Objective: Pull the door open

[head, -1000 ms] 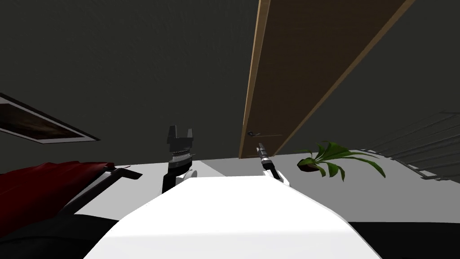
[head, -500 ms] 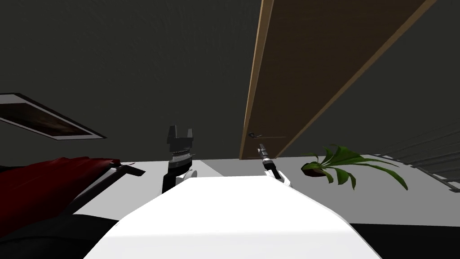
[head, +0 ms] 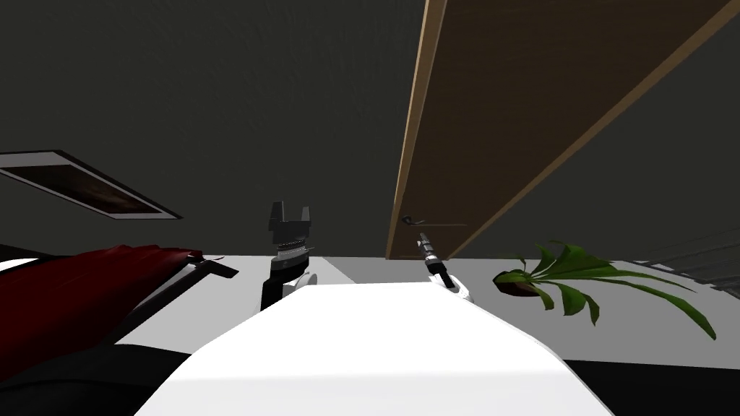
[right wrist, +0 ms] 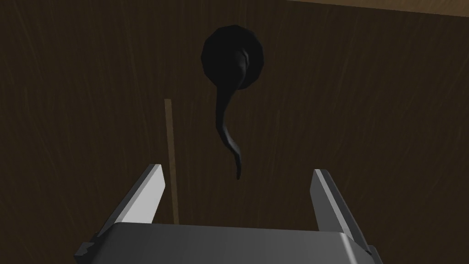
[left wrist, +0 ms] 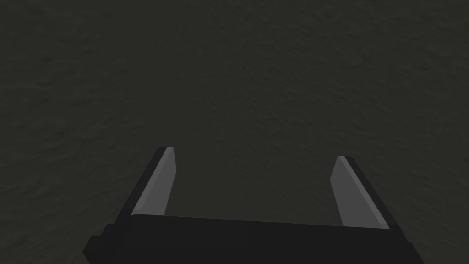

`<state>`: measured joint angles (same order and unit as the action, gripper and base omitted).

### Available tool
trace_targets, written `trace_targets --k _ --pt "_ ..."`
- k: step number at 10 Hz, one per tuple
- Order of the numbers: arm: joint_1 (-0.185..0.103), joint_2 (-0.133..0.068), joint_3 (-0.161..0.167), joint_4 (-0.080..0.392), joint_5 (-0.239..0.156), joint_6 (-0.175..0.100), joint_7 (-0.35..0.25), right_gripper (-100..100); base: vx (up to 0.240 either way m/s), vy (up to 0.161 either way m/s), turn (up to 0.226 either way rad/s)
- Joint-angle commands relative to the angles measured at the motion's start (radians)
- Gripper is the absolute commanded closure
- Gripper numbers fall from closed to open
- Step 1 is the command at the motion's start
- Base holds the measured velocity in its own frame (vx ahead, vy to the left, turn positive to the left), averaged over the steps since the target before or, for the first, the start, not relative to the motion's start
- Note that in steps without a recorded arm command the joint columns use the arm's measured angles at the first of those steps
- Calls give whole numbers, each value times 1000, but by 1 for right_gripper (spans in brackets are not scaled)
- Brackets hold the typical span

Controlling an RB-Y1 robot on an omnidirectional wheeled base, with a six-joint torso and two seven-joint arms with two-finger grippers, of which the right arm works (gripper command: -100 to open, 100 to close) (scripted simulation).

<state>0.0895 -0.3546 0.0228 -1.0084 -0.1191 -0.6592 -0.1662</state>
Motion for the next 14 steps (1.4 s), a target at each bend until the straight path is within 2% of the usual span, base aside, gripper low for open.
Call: trace_targets --k 1,2,3,9,11,12,13,14 --pt "-7 -9 -1 29 0 -8 -4 -100 56 -44 54" --pt "-16 -15 -2 54 0 -14 -7 -100 69 -46 77" --pt "-9 -10 -1 41 0 -14 -4 -100 32 -22 18" --pt "-4 -58 -63 125 -33 -61 -38 -100 184 -3 153" --pt "-3 -67 -75 141 -40 -70 -45 -100 171 -9 86" --pt "-6 -64 -70 143 -37 -70 -43 -100 86 0 20" --pt "-6 -64 -70 143 -37 -70 -43 100 -13 -1 -15" --pt "-6 -64 -70 143 -37 -70 -43 100 -33 0 -4"
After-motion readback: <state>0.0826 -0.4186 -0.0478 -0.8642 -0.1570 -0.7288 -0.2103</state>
